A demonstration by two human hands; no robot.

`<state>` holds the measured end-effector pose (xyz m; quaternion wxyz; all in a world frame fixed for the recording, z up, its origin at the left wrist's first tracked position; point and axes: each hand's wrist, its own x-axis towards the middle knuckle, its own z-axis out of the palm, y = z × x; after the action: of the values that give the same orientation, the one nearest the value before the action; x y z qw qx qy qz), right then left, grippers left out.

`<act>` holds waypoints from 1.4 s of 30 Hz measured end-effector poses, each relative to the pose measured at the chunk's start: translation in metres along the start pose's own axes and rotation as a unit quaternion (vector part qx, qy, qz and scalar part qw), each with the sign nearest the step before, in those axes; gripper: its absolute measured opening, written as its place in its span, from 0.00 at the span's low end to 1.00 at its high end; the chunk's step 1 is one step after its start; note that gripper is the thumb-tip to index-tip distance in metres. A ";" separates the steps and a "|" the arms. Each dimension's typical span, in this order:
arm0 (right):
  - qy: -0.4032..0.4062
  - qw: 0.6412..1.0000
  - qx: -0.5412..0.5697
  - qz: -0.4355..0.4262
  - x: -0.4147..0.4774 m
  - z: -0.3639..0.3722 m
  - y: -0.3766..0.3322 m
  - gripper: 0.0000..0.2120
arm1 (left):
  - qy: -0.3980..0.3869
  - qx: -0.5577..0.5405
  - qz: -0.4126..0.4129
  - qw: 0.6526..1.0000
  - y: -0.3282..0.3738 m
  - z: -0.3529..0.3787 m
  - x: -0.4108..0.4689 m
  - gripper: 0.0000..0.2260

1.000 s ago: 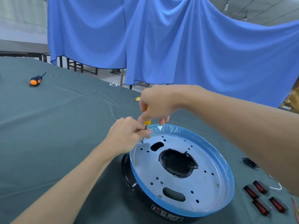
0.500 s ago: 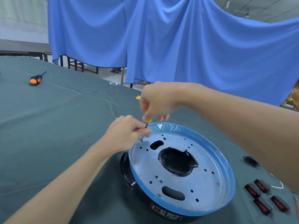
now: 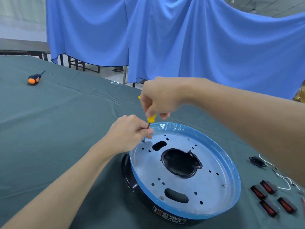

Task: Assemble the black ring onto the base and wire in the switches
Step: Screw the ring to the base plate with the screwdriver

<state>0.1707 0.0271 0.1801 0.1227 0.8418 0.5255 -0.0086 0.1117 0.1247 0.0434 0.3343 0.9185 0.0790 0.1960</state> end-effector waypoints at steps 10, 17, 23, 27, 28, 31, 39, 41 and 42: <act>-0.020 0.995 0.080 0.059 -0.001 0.004 0.004 0.09 | 0.035 0.018 -0.017 0.999 0.003 0.002 -0.001 0.12; -0.021 0.996 -0.050 0.068 0.007 0.010 -0.005 0.15 | 0.071 0.026 -0.005 0.997 0.001 0.007 -0.005 0.12; -0.020 1.000 -0.001 0.008 0.001 -0.002 -0.005 0.07 | 0.045 0.012 -0.015 0.999 -0.002 0.003 -0.002 0.11; 0.002 0.998 -0.055 0.022 0.007 0.006 -0.007 0.17 | 0.056 0.017 0.000 0.998 -0.004 0.007 -0.003 0.09; -0.005 0.998 -0.052 0.033 0.009 0.007 -0.007 0.19 | 0.080 0.007 0.007 0.997 -0.005 0.008 -0.004 0.07; -0.037 0.998 -0.030 0.049 0.012 0.005 -0.008 0.20 | 0.120 -0.013 0.020 0.992 -0.004 0.008 -0.006 0.07; -0.009 0.993 -0.091 -0.069 0.003 0.006 -0.004 0.03 | 0.050 -0.073 0.003 0.996 -0.009 0.007 -0.005 0.07; -0.002 0.994 -0.081 -0.068 0.005 0.007 -0.005 0.04 | 0.024 -0.196 -0.007 0.980 -0.013 0.005 -0.007 0.04; -0.002 0.995 -0.079 -0.064 0.007 0.007 -0.006 0.05 | 0.013 -0.241 -0.010 0.970 -0.015 0.003 -0.009 0.04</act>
<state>0.1689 0.0340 0.1713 0.1886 0.7939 0.5775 0.0234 0.1043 0.1315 0.0286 0.5467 0.8073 0.0431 0.2178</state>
